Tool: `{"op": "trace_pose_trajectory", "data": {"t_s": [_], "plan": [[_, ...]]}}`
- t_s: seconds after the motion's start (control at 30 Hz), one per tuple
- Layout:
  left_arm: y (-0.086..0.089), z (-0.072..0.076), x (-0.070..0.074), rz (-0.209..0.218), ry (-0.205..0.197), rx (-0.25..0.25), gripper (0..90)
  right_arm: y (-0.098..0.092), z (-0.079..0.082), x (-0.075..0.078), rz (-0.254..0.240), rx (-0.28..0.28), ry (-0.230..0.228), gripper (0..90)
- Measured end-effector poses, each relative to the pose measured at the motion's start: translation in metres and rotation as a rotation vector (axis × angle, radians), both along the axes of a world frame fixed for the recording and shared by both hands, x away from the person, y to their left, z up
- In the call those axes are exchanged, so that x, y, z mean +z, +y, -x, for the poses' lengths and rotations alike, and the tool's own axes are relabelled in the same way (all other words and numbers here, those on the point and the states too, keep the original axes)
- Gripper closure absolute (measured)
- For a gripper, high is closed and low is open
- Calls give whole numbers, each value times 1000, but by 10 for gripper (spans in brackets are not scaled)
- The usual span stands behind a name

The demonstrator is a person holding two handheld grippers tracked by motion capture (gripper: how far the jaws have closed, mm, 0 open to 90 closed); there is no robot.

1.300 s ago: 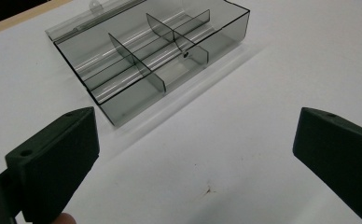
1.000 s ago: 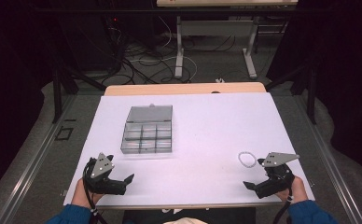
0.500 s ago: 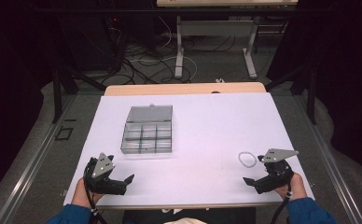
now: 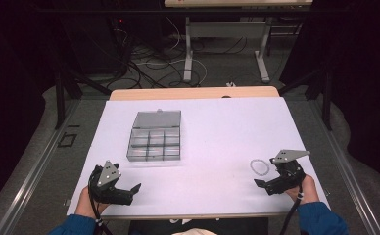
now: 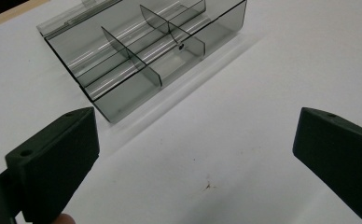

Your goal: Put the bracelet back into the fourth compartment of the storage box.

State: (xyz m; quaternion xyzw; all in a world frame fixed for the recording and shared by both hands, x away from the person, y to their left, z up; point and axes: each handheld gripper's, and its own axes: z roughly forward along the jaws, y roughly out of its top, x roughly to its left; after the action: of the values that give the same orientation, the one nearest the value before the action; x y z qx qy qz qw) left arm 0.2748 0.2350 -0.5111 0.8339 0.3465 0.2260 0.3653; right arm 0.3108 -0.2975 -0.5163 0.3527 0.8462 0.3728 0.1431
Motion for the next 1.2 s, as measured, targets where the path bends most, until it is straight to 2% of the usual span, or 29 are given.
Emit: {"op": "trace_pose_trajectory", "data": {"t_s": [0.1, 0.37, 0.67, 0.8, 1.0, 1.2], "plan": [[0, 0, 0, 1, 2, 0, 6, 0, -4, -1, 4, -20, 13, 0], [0, 0, 0, -5, 3, -7, 6, -1, -17, -7, 1, -25, 42, 0], [0, 0, 0, -5, 5, -10, 6, -3, -25, -10, 11, -30, 46, 0], [0, 0, 0, 1, 14, -10, 6, -5, -29, -11, 6, -54, 55, 0], [0, 0, -1, -5, 7, -7, 5, -7, -35, -14, -1, -77, 76, 0], [0, 0, -1, -8, 11, -11, 5, -9, -40, -16, 5, -88, 74, 14]]}}
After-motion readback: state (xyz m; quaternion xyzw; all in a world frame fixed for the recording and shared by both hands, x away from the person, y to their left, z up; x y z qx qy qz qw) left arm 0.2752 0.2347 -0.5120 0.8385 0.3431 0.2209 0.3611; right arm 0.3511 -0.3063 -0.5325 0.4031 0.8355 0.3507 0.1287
